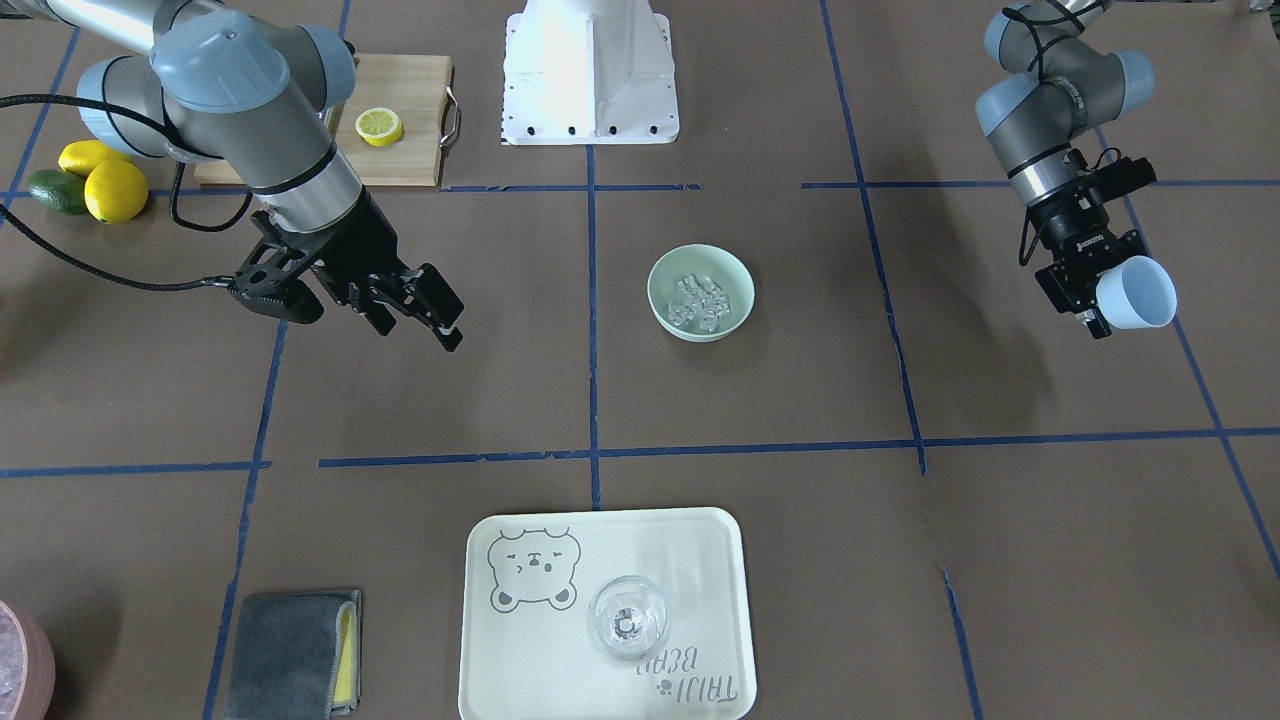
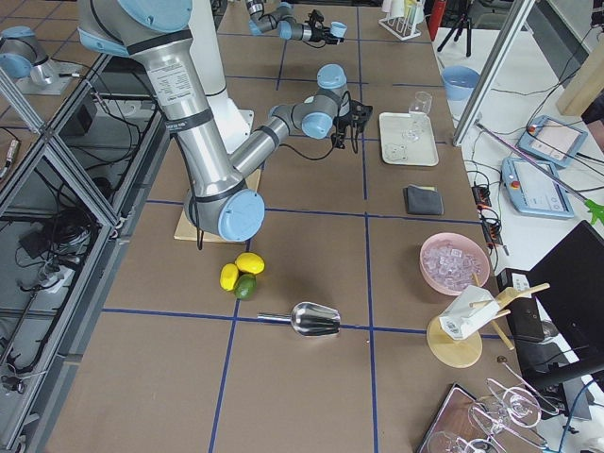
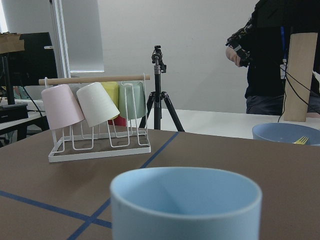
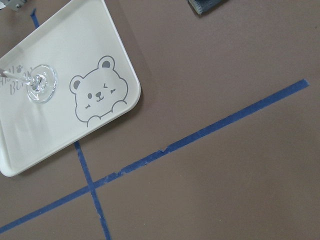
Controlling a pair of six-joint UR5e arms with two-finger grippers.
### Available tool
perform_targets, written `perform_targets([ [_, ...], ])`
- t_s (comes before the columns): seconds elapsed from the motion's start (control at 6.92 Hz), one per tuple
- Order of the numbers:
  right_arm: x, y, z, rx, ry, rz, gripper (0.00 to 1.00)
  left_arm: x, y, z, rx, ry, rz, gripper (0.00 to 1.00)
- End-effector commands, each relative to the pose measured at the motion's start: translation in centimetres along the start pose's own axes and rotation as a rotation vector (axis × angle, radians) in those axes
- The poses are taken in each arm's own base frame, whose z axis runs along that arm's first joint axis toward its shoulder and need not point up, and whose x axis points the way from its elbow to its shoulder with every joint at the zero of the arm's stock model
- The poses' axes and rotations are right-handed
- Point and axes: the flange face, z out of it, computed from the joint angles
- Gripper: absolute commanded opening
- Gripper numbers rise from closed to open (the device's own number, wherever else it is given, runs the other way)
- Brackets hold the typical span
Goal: Pour ice into bowl
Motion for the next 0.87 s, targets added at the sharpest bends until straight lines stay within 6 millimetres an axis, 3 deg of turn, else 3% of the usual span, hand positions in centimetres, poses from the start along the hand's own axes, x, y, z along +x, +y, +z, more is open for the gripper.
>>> perform_targets([
  [0.0,0.0,0.0,0.1,0.002,0.0,0.0,1.0,0.0,2.4,-0.1,0.051,0.027,0.025,0.13],
  [0.43,-0.1,0.1,0.1,0.002,-0.001,-0.002,1.0,-0.6,5.9,-2.3,0.025,0.082,0.01,0.13],
  [0.72,-0.1,0.1,0.1,0.002,-0.001,0.0,1.0,-1.0,5.6,-2.7,0.081,0.112,0.016,0.13],
])
